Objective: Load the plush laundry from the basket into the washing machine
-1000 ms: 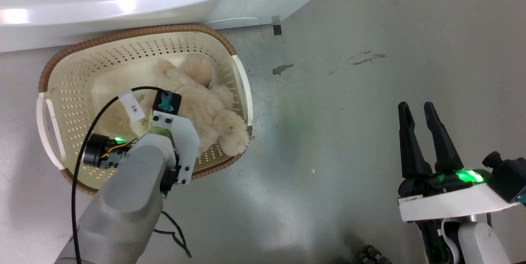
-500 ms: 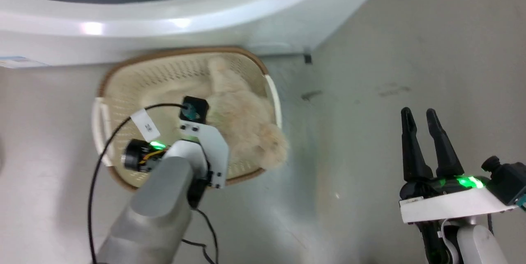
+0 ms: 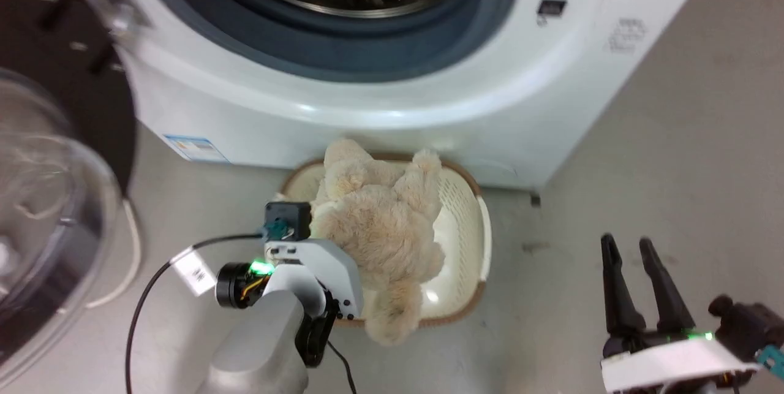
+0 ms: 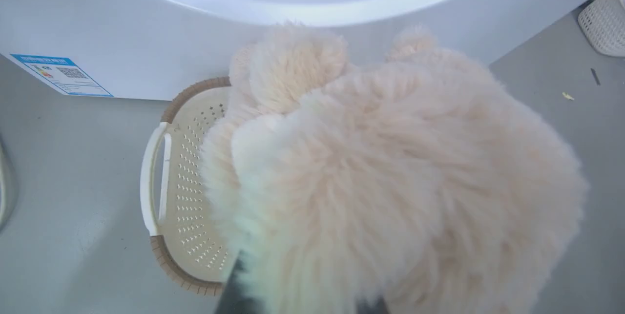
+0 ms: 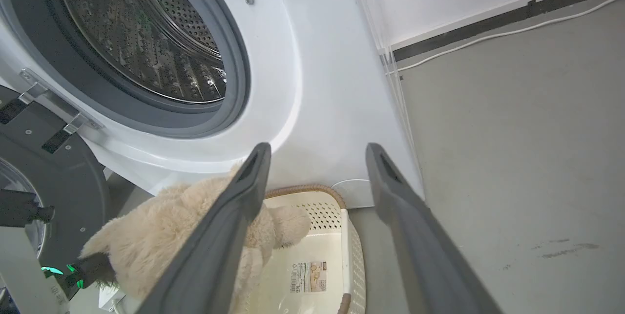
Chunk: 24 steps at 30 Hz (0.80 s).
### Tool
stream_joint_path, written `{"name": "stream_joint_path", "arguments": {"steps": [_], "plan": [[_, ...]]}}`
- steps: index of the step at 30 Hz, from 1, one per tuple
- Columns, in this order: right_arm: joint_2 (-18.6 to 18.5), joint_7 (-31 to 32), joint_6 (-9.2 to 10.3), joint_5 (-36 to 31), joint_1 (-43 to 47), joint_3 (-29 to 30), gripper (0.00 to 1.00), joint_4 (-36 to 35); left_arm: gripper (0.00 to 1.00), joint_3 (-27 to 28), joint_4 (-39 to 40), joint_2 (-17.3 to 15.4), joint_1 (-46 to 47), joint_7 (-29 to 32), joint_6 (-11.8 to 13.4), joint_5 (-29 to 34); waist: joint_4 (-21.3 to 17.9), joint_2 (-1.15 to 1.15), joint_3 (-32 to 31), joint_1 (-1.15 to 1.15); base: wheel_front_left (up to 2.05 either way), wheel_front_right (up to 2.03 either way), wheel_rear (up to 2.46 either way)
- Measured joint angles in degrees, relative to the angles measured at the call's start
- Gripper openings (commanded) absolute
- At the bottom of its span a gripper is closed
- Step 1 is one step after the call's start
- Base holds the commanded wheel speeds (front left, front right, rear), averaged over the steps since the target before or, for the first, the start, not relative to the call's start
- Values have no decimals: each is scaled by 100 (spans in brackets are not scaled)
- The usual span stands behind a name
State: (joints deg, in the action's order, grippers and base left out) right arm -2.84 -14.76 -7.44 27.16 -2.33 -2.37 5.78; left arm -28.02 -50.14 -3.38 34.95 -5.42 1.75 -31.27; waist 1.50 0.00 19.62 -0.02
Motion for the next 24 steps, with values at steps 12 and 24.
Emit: {"name": "stream_joint_path", "arguments": {"steps": [12, 24], "plan": [[0, 0, 0, -14, 549, 35, 100, 166, 0, 422, 818, 34, -430, -881, 127, -588, 384, 0, -1107, 0, 0, 0, 0], [0, 0, 0, -151, 669, -4, 100, 248, 0, 1497, 2473, 48, -626, -917, 439, -610, 52, 0, -1229, 2, 0, 0, 0]]}}
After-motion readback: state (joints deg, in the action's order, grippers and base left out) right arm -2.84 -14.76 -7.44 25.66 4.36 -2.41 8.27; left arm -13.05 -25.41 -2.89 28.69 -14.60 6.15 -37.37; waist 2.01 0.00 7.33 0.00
